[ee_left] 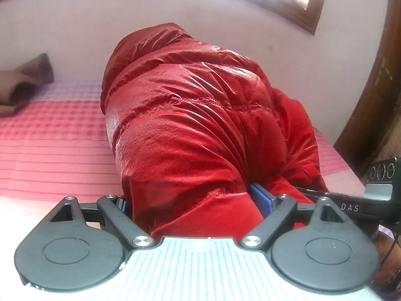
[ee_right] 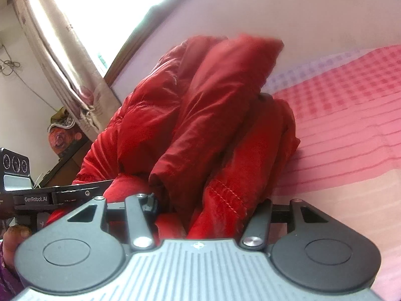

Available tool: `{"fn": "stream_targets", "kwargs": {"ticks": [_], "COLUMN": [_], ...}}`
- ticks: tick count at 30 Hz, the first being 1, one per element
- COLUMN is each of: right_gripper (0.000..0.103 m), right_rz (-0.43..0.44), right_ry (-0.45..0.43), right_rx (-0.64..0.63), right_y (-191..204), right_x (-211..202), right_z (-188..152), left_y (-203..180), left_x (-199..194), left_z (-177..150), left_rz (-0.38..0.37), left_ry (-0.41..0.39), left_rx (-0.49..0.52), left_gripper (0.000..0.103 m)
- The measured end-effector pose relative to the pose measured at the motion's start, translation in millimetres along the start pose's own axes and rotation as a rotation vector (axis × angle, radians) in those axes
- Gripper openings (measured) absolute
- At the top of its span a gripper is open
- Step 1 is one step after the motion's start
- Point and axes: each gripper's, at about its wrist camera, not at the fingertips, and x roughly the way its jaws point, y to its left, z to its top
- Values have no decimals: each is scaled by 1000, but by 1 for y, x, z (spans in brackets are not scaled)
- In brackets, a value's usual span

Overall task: Fold large clothes
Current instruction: 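Hold the folded red jacket bundle pressed down with both grippers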

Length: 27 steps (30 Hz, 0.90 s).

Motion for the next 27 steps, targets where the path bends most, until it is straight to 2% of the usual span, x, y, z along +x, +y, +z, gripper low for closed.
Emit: {"fn": "stream_targets", "kwargs": {"ticks": [10,21,27], "right_gripper": [53,53,53], "right_rz": [53,115,137], "right_ry": [32,72,92], "right_rx": [-32,-84,-109], "right_y": [42,98,110], "right_x": [35,97,113], "right_z": [-1,4,3], "left_y": [12,33,31], "left_x": [-19,-29,-28], "left_z": [-2,-2,-3], "left_rz": [74,158,190], "left_ry": [-42,-88,-103], "left_rx": [-22,-73,-94], "left_gripper": [86,86,86]}}
